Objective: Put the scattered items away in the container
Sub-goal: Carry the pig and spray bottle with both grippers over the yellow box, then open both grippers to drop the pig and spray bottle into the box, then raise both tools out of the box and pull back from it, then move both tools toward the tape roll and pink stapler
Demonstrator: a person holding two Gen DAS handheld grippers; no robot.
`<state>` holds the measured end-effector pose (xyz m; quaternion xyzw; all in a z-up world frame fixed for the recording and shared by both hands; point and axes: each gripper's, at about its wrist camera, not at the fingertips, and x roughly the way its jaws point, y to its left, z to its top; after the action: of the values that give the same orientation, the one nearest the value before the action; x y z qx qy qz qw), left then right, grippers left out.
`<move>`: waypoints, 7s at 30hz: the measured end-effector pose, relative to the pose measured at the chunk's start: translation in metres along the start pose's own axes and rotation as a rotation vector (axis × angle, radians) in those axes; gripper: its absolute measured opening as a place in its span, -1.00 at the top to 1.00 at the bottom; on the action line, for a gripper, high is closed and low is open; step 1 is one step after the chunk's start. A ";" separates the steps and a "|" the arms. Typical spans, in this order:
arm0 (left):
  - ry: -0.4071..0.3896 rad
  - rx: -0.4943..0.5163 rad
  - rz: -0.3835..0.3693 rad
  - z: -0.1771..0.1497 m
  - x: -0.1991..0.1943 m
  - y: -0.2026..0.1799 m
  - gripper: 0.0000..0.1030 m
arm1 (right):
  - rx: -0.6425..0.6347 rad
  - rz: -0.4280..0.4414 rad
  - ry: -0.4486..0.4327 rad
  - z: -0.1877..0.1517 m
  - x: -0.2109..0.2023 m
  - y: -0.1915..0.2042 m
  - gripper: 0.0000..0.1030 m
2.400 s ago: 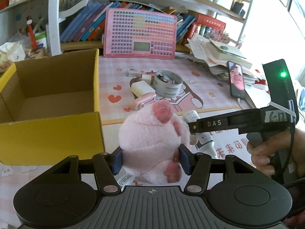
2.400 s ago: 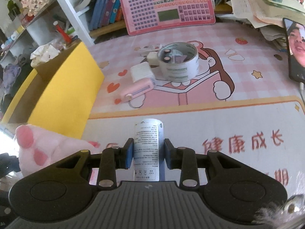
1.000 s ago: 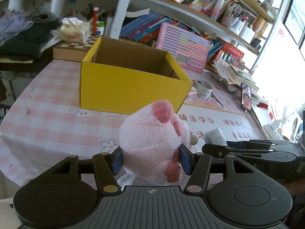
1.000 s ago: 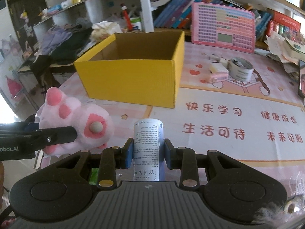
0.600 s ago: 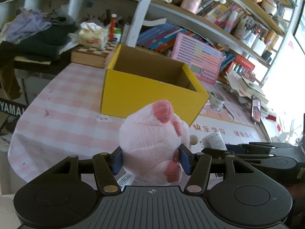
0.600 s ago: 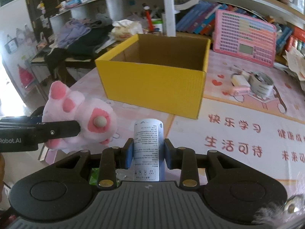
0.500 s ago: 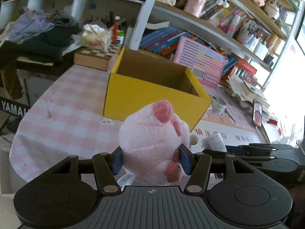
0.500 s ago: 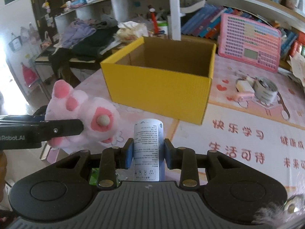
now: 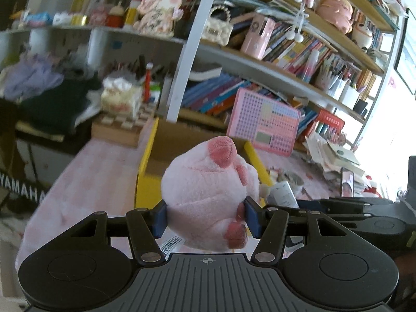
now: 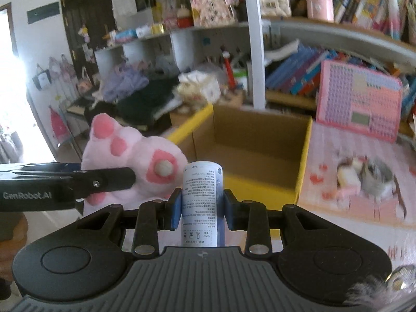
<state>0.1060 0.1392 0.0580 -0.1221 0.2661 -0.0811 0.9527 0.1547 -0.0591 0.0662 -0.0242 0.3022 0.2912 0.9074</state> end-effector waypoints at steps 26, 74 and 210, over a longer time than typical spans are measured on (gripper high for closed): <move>0.161 0.132 0.153 0.072 0.202 0.009 -0.14 | -0.138 -0.021 0.191 0.083 0.193 -0.106 0.41; -0.024 0.195 0.146 0.074 0.096 -0.015 -0.72 | -0.199 -0.107 0.004 0.078 0.086 -0.064 -0.62; 0.295 0.429 -0.054 -0.047 0.221 -0.252 -0.77 | 0.279 -0.510 0.112 -0.089 -0.043 -0.293 -0.93</move>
<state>0.2454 -0.1589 -0.0190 0.0890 0.3755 -0.1779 0.9052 0.2382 -0.3442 -0.0208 0.0093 0.3729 0.0076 0.9278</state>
